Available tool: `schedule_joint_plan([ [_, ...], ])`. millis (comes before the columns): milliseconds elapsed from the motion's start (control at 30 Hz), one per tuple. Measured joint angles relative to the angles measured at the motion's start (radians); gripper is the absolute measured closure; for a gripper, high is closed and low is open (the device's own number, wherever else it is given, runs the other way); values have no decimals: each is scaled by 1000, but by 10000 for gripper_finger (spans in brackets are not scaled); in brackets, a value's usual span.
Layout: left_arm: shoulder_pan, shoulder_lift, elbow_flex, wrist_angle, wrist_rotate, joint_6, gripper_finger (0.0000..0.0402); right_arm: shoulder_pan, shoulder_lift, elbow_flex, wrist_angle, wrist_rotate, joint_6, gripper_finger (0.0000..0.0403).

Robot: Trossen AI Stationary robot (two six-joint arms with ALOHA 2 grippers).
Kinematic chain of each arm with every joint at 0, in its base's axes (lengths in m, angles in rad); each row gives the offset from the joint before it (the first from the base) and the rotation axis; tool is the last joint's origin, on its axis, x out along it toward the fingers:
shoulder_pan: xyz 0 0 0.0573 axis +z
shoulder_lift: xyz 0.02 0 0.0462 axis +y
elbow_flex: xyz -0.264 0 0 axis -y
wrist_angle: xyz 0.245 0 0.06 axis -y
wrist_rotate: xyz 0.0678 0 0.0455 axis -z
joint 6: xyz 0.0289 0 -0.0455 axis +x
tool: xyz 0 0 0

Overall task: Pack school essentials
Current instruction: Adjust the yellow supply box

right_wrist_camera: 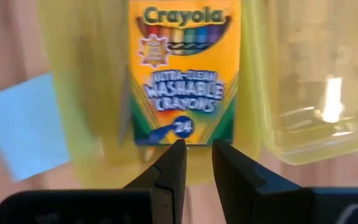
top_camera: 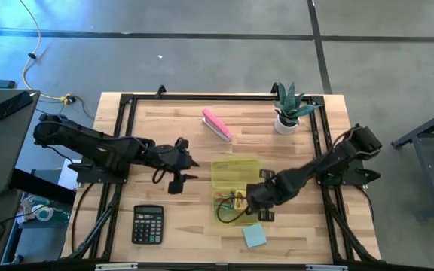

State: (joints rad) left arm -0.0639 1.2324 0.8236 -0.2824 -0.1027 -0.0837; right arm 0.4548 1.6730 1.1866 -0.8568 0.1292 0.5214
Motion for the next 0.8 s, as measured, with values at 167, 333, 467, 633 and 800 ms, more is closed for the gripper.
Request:
schedule_joint_plan([
  [167,-22,0,-95,142,9,-36,213,12,0,-50,59,100,18,335],
  [333,-30,0,-145,200,9,-65,213,-30,0,-87,71,103,2,334],
  [467,-37,0,-181,240,9,-102,213,-66,0,-114,107,73,-10,334],
  [633,-63,29,-246,366,12,-130,213,-104,0,-137,186,38,-55,334],
  [800,-79,75,-270,440,12,-142,213,-129,1,-138,191,26,-58,334],
])
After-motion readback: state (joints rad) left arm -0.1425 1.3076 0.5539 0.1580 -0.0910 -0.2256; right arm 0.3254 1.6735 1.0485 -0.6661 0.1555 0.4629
